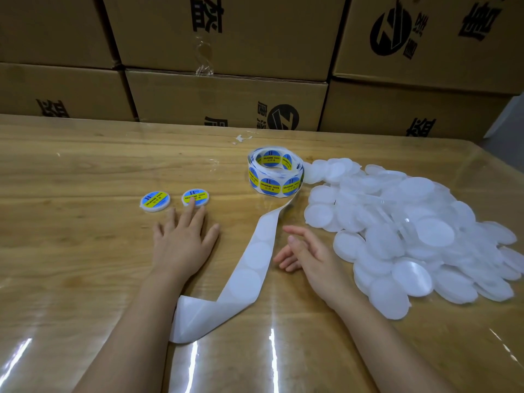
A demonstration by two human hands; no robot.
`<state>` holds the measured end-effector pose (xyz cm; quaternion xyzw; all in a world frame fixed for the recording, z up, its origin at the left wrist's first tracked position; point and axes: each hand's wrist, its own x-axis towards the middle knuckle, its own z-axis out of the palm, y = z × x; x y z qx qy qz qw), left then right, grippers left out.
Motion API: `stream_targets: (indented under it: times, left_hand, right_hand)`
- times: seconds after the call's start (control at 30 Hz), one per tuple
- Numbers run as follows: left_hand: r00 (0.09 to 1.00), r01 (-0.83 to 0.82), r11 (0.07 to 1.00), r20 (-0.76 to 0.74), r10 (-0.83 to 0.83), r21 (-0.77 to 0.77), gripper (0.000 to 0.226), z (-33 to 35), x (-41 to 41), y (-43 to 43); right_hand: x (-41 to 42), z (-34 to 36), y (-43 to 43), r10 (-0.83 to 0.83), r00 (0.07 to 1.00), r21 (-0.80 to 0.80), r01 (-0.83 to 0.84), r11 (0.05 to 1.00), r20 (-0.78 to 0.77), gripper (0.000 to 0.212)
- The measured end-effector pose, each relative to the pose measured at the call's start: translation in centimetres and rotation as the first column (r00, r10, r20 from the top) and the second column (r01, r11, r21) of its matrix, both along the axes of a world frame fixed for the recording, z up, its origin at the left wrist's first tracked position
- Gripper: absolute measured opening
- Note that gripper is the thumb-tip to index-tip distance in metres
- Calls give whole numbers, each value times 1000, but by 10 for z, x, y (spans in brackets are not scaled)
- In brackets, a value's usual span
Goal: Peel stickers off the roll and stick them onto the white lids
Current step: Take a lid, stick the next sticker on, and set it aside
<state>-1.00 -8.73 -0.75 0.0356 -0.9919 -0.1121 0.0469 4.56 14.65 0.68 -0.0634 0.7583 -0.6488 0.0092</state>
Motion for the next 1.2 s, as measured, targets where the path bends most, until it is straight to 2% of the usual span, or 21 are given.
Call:
stream_targets:
  times: [0.13, 0.73, 0.83, 0.93, 1.0, 1.07, 1.1, 1.17, 1.2]
  left_hand:
    - [999, -21, 1000, -50, 21, 3, 55, 1, 1, 0]
    - [999, -38, 997, 11, 39, -68, 58, 2, -23, 2]
    - [1000, -30, 997, -1, 30, -72, 56, 1, -26, 2]
    - [998, -8, 998, 67, 12, -58, 50, 9, -25, -1]
    - [996, -8, 995, 84, 0, 95, 45, 22, -20, 0]
    - [1000, 11, 932, -18, -5, 363, 38, 37, -11, 8]
    - [997, 35, 854, -81, 9, 519, 33, 45, -4, 14]
    - [992, 79, 586, -123, 36, 806, 29, 60, 13, 32]
    - [993, 93, 449, -116, 23, 889, 26, 65, 23, 43]
  right_hand:
    - [0, 1, -1, -3, 1000, -9, 3, 1000, 2, 18]
    - [1, 2, -1, -17, 1000, -26, 17, 1000, -14, 18]
    - [-2, -3, 2, -146, 985, -44, 143, 989, -94, 22]
    - [-5, -8, 7, -329, 934, -35, 327, 944, -143, 26]
    - [-6, -11, 9, -400, 902, 39, 411, 911, -163, 25]
    - [-6, -11, 9, -430, 877, 128, 462, 878, -215, 23]
    - [-6, -11, 8, -429, 868, 169, 475, 863, -249, 22]
    - [-4, -10, 8, -413, 864, 265, 487, 833, -289, 19]
    - [-3, -9, 8, -405, 866, 329, 489, 808, -292, 18]
